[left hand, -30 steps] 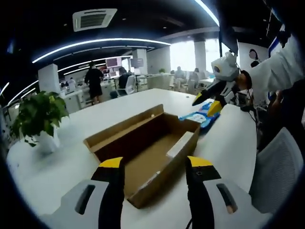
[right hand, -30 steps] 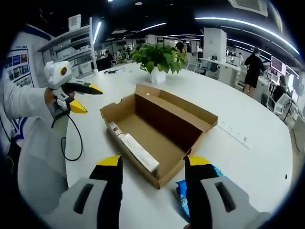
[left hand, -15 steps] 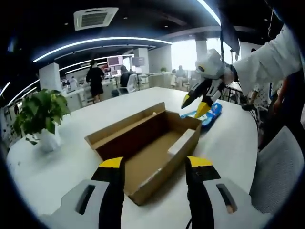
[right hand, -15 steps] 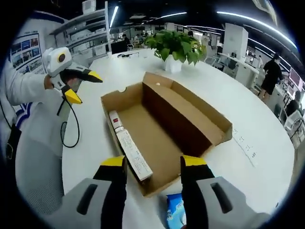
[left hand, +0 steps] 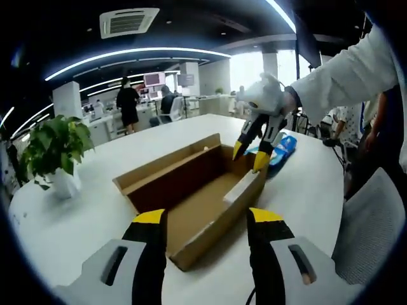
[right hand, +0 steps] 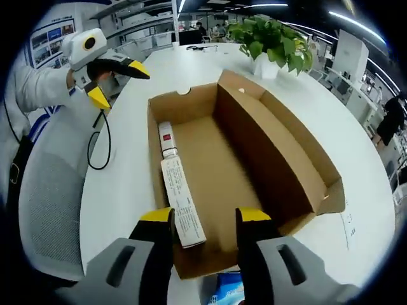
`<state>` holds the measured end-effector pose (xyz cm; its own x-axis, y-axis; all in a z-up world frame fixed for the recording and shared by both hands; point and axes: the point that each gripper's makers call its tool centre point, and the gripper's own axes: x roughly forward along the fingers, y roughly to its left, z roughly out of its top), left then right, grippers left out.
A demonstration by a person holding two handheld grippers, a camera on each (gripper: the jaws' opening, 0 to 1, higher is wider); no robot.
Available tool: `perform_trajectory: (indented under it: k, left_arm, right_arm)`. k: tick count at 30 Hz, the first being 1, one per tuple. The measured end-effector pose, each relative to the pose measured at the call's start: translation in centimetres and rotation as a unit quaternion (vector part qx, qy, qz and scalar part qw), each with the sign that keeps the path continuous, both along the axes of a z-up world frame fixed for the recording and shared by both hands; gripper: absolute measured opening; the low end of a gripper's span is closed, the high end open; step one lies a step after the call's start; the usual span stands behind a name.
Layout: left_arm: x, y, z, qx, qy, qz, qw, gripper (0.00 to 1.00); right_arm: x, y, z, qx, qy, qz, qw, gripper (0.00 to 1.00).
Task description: Operate the shoe box by opening the lid, removing the specified soft item, and placing it in the target area until the item is outside and the box remains undamaged.
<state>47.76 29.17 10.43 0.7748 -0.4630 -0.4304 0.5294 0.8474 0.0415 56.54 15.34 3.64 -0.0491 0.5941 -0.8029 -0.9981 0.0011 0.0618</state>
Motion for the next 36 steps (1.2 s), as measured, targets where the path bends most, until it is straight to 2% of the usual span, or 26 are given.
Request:
perform_trajectory:
  k: [3,11,16,18,21,22,24,30,36]
  left_arm:
    - [0.1,0.1,0.1,0.000,-0.001,0.002,1.0000,0.51]
    - [0.0,0.4,-0.2,0.000,0.001,0.014,0.9999,0.51]
    - [0.1,0.6,-0.5,-0.002,0.003,0.019,0.9998,0.51]
    - [0.1,0.6,-0.6,-0.002,0.003,0.021,0.9998,0.51]
    - [0.1,0.6,-0.6,-0.003,0.004,0.022,0.9998,0.50]
    - [0.1,0.6,-0.6,-0.002,0.004,0.021,0.9998,0.50]
    - [0.1,0.6,-0.6,-0.002,0.004,0.021,0.9998,0.50]
    - [0.0,0.4,-0.7,0.001,0.005,0.017,0.9998,0.50]
    - [0.0,0.5,-0.6,0.000,0.003,0.019,0.9998,0.50]
  right_arm:
    - [-0.3,0.1,-0.7,-0.023,0.007,0.044,0.9988,0.33]
    - [-1.3,0.8,-1.4,-0.052,0.042,0.100,0.9927,0.30]
    - [-1.8,1.0,-1.8,-0.066,0.044,0.131,0.9882,0.29]
    - [-1.9,1.3,-1.8,-0.065,0.045,0.129,0.9885,0.31]
    - [-2.0,1.4,-1.8,-0.067,0.029,0.153,0.9856,0.33]
    - [-1.5,1.6,-1.8,-0.069,0.017,0.144,0.9870,0.36]
    - [-1.4,1.7,-1.8,-0.069,0.017,0.139,0.9878,0.37]
    - [-1.7,1.5,-1.7,-0.069,0.018,0.143,0.9871,0.31]
    - [-1.3,1.0,-1.7,-0.078,0.012,0.137,0.9874,0.29]
